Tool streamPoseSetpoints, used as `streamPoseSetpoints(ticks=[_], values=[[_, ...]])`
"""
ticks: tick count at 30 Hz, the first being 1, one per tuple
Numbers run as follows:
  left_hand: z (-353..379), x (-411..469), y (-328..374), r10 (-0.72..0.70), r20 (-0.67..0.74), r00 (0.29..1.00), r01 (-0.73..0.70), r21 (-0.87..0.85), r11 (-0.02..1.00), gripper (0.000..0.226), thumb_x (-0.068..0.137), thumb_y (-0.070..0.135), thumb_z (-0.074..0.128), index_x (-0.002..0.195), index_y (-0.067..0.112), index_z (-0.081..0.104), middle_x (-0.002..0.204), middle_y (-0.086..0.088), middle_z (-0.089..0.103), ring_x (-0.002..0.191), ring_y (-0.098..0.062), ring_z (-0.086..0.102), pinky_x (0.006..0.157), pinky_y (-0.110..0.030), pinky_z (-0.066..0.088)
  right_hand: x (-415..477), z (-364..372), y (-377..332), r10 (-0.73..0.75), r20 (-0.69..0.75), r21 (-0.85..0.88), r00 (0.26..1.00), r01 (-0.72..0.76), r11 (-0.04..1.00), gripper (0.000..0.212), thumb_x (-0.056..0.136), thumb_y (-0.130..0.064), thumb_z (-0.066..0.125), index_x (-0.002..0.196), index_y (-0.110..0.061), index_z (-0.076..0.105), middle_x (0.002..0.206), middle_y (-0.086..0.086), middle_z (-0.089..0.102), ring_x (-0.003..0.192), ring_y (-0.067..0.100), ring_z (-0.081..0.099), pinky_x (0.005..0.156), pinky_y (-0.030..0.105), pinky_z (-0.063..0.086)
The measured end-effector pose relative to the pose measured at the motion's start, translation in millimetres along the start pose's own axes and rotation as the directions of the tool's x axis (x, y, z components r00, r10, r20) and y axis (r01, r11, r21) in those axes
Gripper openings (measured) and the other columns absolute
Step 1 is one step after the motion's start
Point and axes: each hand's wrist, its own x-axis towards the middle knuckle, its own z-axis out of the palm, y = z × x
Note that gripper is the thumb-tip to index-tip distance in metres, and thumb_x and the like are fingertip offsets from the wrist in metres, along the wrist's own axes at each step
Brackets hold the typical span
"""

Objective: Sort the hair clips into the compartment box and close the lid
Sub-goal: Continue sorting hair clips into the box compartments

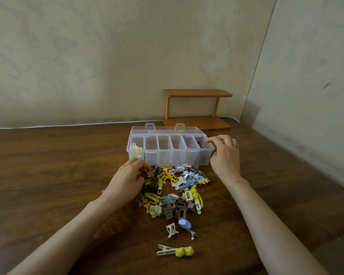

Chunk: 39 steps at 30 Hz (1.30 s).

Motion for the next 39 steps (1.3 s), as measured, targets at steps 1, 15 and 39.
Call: streamPoseSetpoints(ticks=[1,15,39], values=[[-0.3,0.2,-0.1,0.0,0.002,1.0,0.0,-0.002,1.0,0.036,0.081,-0.009,0.046,0.104,0.014,0.061,0.109,0.001,0.054,0.102,-0.015,0.052,0.082,-0.024,0.045,0.0,0.8,0.6,-0.012,0.033,-0.018,0.999,0.012,1.0,0.045,0.079,0.008,0.048,0.112,-0.018,0.063,0.122,0.006,0.05,0.112,0.026,0.04,0.094,0.036,0.036],[-5.1,3.0,-4.1,-0.007,-0.029,1.0,0.008,0.021,1.0,0.024,0.086,0.002,0.05,0.098,0.019,0.062,0.103,0.004,0.058,0.093,-0.014,0.057,0.077,-0.034,0.052,-10.5,-1.1,-17.1,-0.192,-0.182,0.251,0.965,0.234,0.939,0.029,0.08,0.012,0.05,0.085,-0.012,0.067,0.092,0.001,0.059,0.094,0.013,0.051,0.078,0.009,0.035],[3.0,0.9,2.6,0.084,-0.119,0.989,-0.058,0.209,0.976,0.015,0.083,0.031,0.065,0.092,0.023,0.056,0.091,0.011,0.058,0.088,-0.011,0.051,0.067,-0.023,0.044,-23.0,3.6,-35.0,-0.331,-0.005,0.47,0.944,0.294,0.832,0.025,0.084,0.003,0.052,0.081,-0.016,0.068,0.081,-0.005,0.06,0.067,0.01,0.054,0.057,0.016,0.041]])
